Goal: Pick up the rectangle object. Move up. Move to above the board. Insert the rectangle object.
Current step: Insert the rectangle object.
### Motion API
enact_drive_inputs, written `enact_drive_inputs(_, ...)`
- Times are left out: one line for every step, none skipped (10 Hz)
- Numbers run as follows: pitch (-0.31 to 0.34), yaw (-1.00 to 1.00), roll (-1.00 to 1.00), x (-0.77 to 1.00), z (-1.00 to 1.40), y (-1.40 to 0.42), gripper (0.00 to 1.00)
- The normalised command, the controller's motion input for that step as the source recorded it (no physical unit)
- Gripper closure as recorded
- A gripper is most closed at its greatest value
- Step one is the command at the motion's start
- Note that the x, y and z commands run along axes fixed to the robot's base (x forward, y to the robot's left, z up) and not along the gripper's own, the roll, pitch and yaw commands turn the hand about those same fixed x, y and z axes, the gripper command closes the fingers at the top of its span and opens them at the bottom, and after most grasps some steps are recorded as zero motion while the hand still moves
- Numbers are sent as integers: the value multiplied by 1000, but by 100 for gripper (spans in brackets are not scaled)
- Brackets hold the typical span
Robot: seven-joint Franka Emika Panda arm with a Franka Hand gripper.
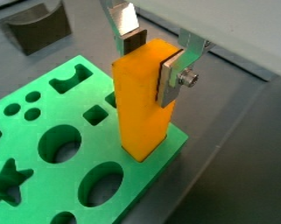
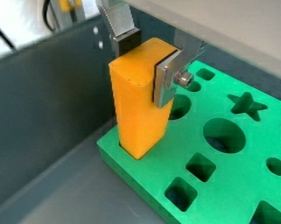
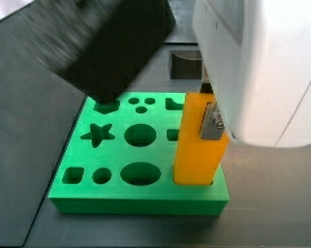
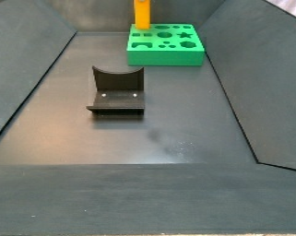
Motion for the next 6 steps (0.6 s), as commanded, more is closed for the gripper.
enact_drive_inputs(104, 237, 147, 0, -343, 160, 100)
enact_drive_inputs(63, 0, -96, 9, -463, 140, 100)
enact_drive_inputs(30, 0, -101, 0, -534, 146, 100)
enact_drive_inputs(11, 0, -100, 3, -469, 120, 100)
enact_drive_inputs(0, 0, -93, 69, -89, 29, 100)
enact_drive_inputs(0, 0, 0, 0, 0, 0, 100)
